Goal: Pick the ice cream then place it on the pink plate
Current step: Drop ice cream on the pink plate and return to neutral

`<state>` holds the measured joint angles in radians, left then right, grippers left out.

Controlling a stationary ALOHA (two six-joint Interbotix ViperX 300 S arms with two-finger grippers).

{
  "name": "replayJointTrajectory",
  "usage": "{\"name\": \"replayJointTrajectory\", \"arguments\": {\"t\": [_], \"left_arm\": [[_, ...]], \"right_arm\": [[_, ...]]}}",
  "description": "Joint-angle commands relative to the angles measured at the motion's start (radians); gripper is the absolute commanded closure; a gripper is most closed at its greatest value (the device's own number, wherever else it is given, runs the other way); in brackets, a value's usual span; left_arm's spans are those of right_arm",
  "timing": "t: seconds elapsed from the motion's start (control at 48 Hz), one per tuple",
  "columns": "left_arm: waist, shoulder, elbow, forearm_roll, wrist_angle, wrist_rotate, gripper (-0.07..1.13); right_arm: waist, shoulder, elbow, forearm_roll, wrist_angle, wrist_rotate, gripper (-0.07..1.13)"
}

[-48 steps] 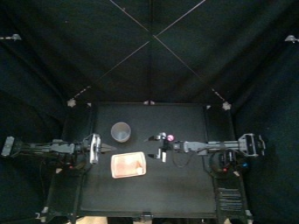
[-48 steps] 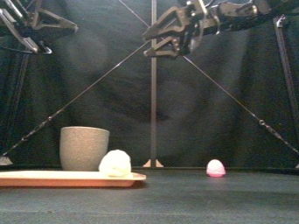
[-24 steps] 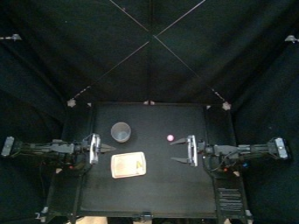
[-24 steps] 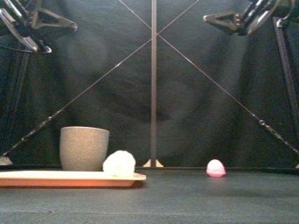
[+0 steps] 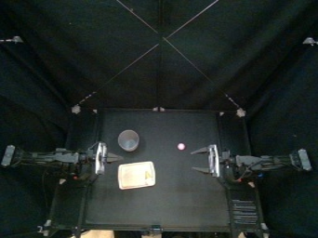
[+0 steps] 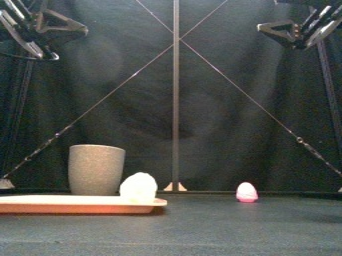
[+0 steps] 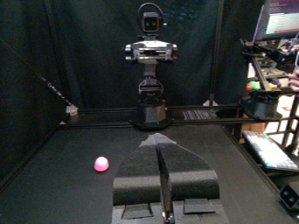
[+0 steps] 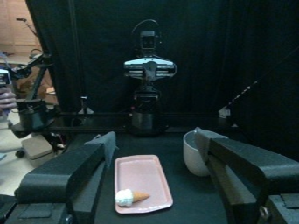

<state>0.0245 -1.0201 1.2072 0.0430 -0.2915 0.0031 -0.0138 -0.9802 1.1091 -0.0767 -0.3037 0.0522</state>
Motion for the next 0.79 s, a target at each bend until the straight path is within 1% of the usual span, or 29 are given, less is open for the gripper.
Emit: {"name": "replayJointTrajectory", "arguments": {"t": [0.021,0.792], "left_arm": [[0.003,0.003,-0.012,0.002,-0.005,0.0,1.07],[0.014,0.003,0.0,-0.002,-0.005,0.0,1.07]], "right_arm": [[-0.002,0.011,-0.009,-0.002,-0.008,-0.002,0.02],[-0.005,0.011,0.011,0.002,-0.002,0.0,0.02]]}}
